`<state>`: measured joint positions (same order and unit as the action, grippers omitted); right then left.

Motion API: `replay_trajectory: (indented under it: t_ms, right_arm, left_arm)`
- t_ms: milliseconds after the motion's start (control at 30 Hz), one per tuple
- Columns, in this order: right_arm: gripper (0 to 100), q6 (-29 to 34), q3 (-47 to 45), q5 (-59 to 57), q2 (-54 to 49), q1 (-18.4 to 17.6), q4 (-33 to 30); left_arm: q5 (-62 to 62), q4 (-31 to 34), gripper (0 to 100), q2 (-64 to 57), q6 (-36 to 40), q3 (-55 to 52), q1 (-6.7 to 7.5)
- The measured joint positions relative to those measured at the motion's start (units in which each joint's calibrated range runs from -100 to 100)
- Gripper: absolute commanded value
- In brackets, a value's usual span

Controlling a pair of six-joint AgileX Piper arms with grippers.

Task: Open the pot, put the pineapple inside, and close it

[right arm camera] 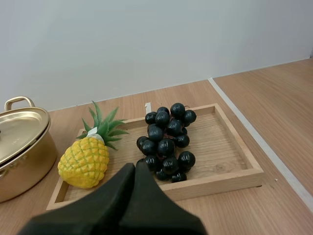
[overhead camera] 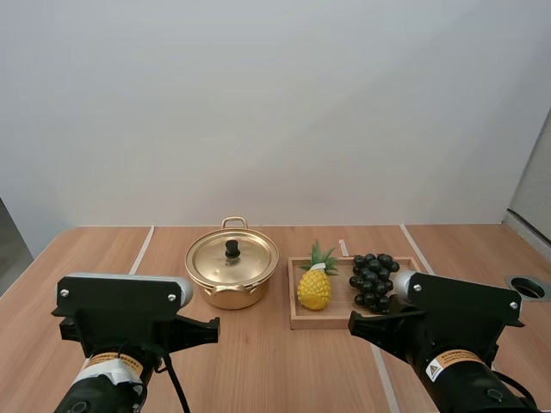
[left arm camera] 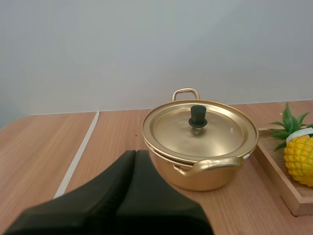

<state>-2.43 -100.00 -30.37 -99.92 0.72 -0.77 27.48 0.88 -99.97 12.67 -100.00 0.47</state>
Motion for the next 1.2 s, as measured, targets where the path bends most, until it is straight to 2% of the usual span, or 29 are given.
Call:
replay_trajectory:
  t_ms: [200,400,500,800,1200]
  right_arm:
    - [0,0.0,0.0,5.0,0.0,0.0,-3.96]
    - [0,0.0,0.0,10.16,0.0,0.0,-5.79]
    - [0,0.0,0.0,10.7,0.0,0.0,-6.06]
    - [0,0.0,0.0,22.24,0.0,0.0,-6.98]
    - [0,0.0,0.0,20.63,0.0,0.0,-10.37]
  left_arm:
    - [-2.48,0.0,0,0.0,0.0,0.0,0.0]
    - [-21.0,0.0,0,0.0,0.0,0.0,0.0]
    - [-25.57,0.0,0,0.0,0.0,0.0,0.0]
    - [-27.48,0.0,0,0.0,-2.52,0.0,0.0]
    - [-28.56,0.0,0,0.0,-4.49,0.0,0.0]
